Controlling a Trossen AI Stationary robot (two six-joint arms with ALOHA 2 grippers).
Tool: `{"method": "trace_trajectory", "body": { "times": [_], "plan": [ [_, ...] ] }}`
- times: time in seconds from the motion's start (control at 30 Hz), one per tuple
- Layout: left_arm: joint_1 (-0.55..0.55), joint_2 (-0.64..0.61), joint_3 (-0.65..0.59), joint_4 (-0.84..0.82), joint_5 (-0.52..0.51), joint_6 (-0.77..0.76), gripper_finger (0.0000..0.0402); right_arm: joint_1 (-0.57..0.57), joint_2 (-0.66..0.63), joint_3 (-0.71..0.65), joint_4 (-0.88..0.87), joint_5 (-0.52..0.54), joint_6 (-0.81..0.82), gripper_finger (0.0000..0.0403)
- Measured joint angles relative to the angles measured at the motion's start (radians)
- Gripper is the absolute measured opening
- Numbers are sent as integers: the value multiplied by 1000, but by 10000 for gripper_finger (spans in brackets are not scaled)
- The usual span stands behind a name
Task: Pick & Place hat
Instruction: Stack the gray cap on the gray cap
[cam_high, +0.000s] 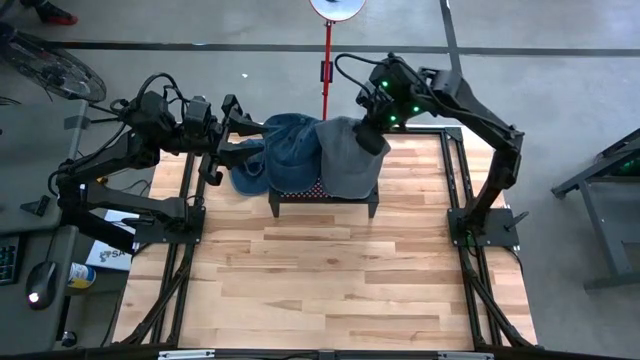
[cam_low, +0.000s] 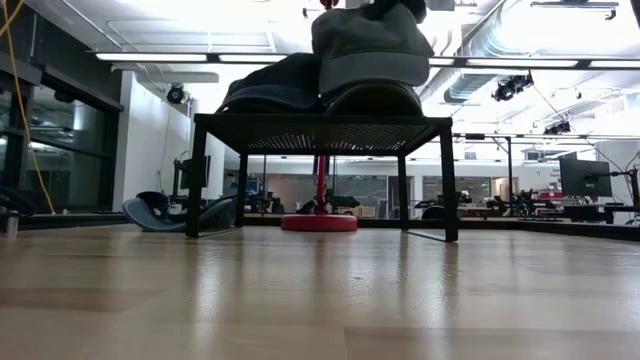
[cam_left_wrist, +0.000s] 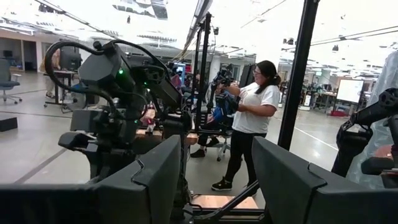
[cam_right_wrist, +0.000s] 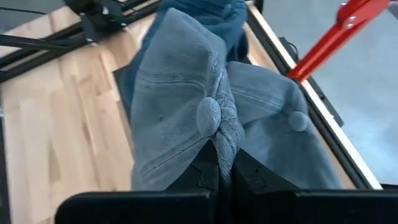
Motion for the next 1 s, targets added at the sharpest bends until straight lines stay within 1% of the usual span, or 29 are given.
{"method": "trace_trajectory", "body": {
  "times": [0.1,0.37,0.63,0.87,1.0],
  "plan": [
    [0,0,0,0,0,0,198,-10,2,0,-4,22,-10,0],
    [0,0,0,0,1,0,198,-29,37,0,-35,36,-40,0],
    [0,0,0,0,1,-1,198,-28,50,0,-32,109,-61,2],
    [0,0,0,0,2,-17,198,-28,47,0,-31,113,-61,27],
    [0,0,0,0,4,-26,198,-28,47,0,-31,106,-61,58]
  ]
}}
